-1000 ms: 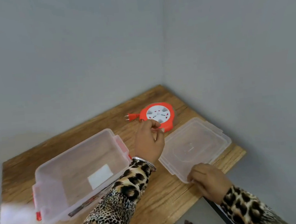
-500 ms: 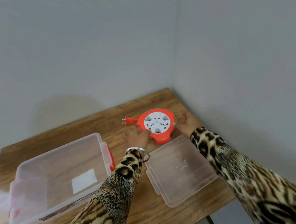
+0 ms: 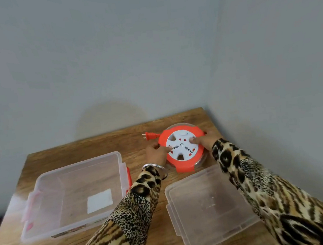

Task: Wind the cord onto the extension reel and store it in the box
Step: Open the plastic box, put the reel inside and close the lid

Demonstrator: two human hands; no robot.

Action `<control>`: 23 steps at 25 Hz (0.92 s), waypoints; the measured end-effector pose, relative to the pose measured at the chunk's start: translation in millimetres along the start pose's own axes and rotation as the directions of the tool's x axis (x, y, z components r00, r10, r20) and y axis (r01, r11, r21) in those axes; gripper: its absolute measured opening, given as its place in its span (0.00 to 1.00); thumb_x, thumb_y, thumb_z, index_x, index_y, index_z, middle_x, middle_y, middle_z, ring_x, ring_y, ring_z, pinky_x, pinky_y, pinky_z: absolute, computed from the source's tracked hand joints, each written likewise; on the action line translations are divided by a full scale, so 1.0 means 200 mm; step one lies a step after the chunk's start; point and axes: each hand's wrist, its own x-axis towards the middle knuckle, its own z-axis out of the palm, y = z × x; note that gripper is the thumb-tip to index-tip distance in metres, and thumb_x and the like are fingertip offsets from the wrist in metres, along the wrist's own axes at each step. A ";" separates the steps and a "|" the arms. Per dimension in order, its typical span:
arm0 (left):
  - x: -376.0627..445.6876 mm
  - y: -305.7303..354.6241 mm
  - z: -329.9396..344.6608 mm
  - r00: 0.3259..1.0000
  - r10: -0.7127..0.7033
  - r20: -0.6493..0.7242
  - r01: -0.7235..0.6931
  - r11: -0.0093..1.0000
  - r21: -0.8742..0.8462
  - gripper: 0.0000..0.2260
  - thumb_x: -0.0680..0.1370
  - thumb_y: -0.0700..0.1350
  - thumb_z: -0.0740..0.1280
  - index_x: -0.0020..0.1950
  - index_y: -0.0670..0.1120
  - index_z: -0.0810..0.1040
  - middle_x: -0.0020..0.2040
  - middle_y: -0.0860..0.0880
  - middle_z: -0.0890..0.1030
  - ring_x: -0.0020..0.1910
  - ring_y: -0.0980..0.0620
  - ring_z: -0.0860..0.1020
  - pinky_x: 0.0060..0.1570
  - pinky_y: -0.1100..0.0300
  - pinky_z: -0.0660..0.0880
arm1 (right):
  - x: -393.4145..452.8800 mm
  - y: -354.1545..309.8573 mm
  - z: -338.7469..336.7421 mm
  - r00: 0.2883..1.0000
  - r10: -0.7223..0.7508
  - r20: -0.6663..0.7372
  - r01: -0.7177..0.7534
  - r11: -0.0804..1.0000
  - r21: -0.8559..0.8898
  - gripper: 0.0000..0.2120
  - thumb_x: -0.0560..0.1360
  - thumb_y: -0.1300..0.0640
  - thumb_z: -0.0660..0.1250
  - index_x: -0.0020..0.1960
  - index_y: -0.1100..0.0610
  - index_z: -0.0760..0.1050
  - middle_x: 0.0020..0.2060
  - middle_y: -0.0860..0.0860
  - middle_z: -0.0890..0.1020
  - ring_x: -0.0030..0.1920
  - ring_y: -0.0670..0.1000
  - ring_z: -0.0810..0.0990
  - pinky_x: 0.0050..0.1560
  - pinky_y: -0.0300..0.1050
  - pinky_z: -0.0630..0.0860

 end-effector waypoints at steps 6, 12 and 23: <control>-0.18 0.30 -0.42 0.929 0.363 -0.070 -0.362 0.932 0.022 0.09 0.74 0.49 0.68 0.48 0.45 0.79 0.42 0.47 0.82 0.37 0.52 0.79 0.35 0.55 0.77 | -0.29 -0.44 0.14 0.915 -0.390 0.100 0.391 0.920 0.009 0.25 0.64 0.53 0.78 0.56 0.49 0.69 0.49 0.48 0.78 0.46 0.49 0.81 0.37 0.42 0.81; -0.37 0.32 -1.27 0.576 0.592 -0.563 -0.403 0.805 0.435 0.16 0.78 0.61 0.56 0.37 0.52 0.71 0.43 0.49 0.75 0.44 0.48 0.72 0.44 0.55 0.67 | -0.62 -0.66 0.73 0.764 -0.562 0.317 0.635 0.742 -0.215 0.24 0.68 0.54 0.74 0.59 0.48 0.68 0.49 0.47 0.78 0.45 0.47 0.79 0.38 0.38 0.75; -0.27 0.13 -1.67 0.785 0.611 -0.096 -0.263 0.470 0.842 0.18 0.81 0.44 0.57 0.69 0.43 0.71 0.72 0.44 0.71 0.74 0.45 0.64 0.71 0.51 0.61 | -0.65 -0.53 1.27 0.804 -0.341 0.487 0.552 0.732 -0.400 0.25 0.71 0.55 0.72 0.63 0.50 0.65 0.52 0.51 0.78 0.44 0.49 0.81 0.41 0.44 0.81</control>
